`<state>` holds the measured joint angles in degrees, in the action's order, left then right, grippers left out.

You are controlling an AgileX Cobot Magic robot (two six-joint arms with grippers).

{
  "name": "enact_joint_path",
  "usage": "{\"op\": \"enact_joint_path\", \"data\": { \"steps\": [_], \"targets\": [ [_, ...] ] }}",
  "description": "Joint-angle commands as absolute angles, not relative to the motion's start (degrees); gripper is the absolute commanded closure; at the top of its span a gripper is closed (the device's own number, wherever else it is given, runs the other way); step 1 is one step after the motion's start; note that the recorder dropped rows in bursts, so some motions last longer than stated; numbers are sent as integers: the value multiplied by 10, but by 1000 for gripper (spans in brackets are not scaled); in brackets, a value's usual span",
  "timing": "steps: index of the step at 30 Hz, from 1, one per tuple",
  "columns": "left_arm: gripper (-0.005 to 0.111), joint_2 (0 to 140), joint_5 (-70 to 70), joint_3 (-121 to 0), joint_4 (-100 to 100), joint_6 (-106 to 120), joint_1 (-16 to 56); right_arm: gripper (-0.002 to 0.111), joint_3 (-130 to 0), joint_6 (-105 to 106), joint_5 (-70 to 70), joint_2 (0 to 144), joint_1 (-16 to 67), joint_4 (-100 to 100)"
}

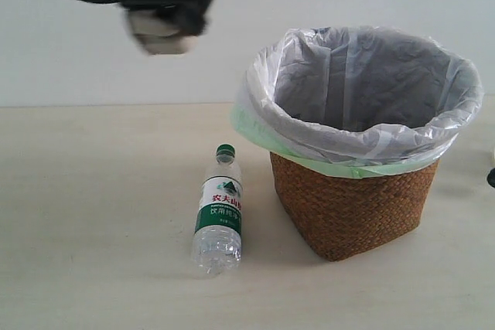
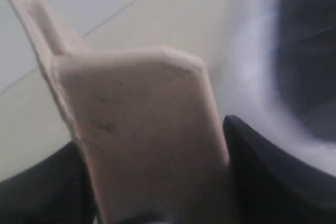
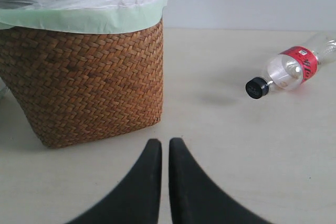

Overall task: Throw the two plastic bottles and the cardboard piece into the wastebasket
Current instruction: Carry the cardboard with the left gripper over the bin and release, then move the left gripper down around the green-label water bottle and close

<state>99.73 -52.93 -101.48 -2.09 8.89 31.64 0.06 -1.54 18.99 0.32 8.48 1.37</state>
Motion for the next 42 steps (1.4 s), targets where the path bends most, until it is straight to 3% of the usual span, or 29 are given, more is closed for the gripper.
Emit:
{"op": "enact_joint_path", "data": {
  "steps": [1, 4, 5, 6, 12, 19, 30, 35, 42],
  "targets": [
    [67, 1002, -301, -1053, -288, 308, 399, 106, 0, -13, 184, 0, 86, 18],
    [13, 1022, -283, -1091, -267, 276, 423, 106, 0, -13, 184, 0, 86, 18],
    [1, 1031, -305, -1098, -244, 256, 425, 106, 0, -13, 184, 0, 86, 18],
    [-2, 1038, -325, -1102, -206, 233, 425, 106, 0, -13, 184, 0, 86, 18],
    [3, 1067, -440, -1102, 99, -6, 424, 106, 0, -13, 184, 0, 86, 18],
    [24, 1037, -524, -1103, 134, -7, 421, 106, 0, -13, 184, 0, 86, 18],
    [25, 1007, -697, -1069, 130, -92, 289, 106, 0, -13, 184, 0, 86, 18],
    [25, 1007, -643, -954, 74, -92, 244, 106, 0, -13, 184, 0, 86, 18],
    [25, 1008, -419, -792, -123, -5, 234, 106, 0, -13, 184, 0, 86, 18]
  ]
}}
